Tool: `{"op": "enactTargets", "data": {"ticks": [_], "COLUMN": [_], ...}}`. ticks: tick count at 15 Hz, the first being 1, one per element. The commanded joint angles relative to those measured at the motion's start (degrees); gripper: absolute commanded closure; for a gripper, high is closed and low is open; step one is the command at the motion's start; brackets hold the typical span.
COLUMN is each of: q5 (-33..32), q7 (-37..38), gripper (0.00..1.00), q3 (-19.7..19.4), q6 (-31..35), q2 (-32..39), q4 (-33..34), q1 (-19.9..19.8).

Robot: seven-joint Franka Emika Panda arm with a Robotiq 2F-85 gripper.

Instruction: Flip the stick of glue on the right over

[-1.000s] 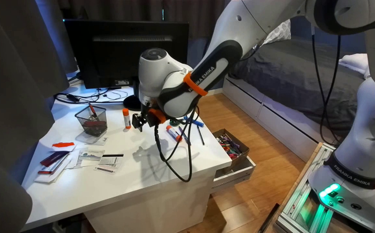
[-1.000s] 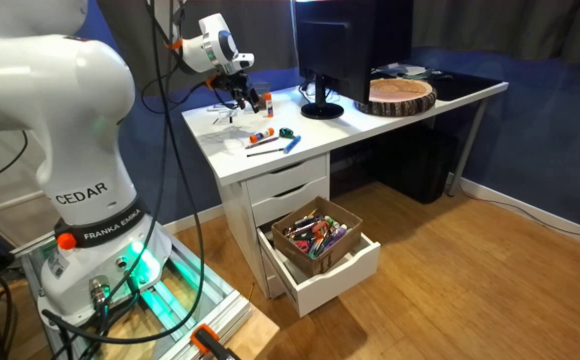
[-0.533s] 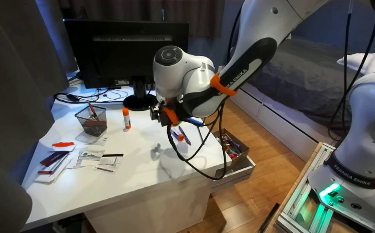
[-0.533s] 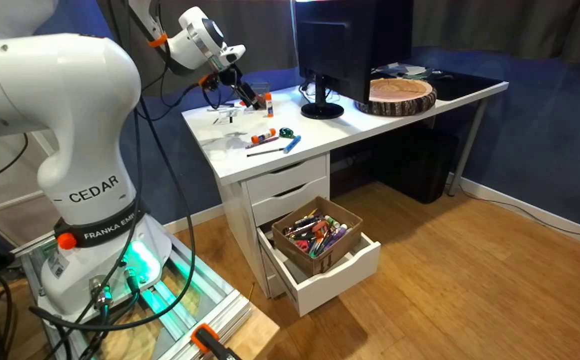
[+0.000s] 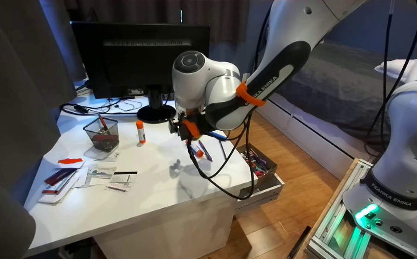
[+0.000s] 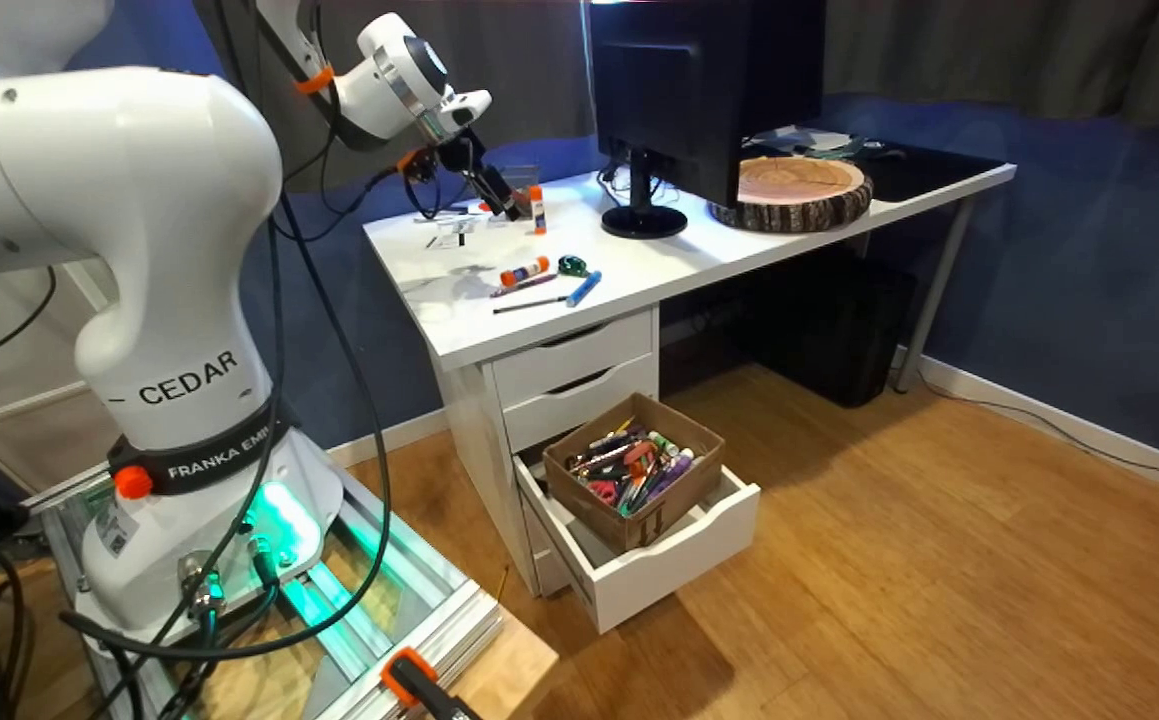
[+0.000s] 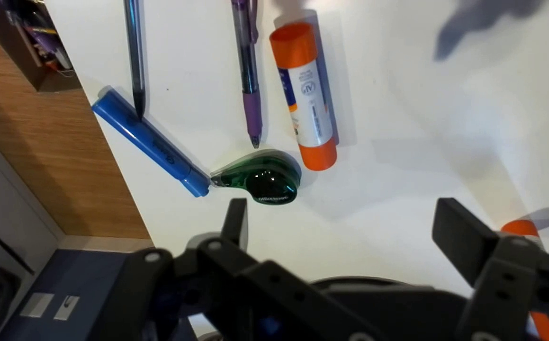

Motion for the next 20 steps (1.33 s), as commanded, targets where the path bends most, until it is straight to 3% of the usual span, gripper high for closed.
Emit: {"op": "enactTargets", "data": {"ticks": [1,6,11,17,20], "q5": [-3.5,-4.1,-1.4,17.5,25.9], "q7": [2.3,3.3,-0.7,-23.4,-31.4], "gripper": [0.00,0.00,0.00,0.00,0.00], "q3": [4.0,5.9,12.9,31.5,35.0], "q6": [-0.9,-1.8,-0.3,-4.9,-15.2], "q2": [-0.9,-0.1,-1.7,-2.2,-0.9], "q4": [0.4,0.9,-0.1,4.1,9.6], "q1": [-3.9,-6.9,-15.9,-35.9,-41.4]}}
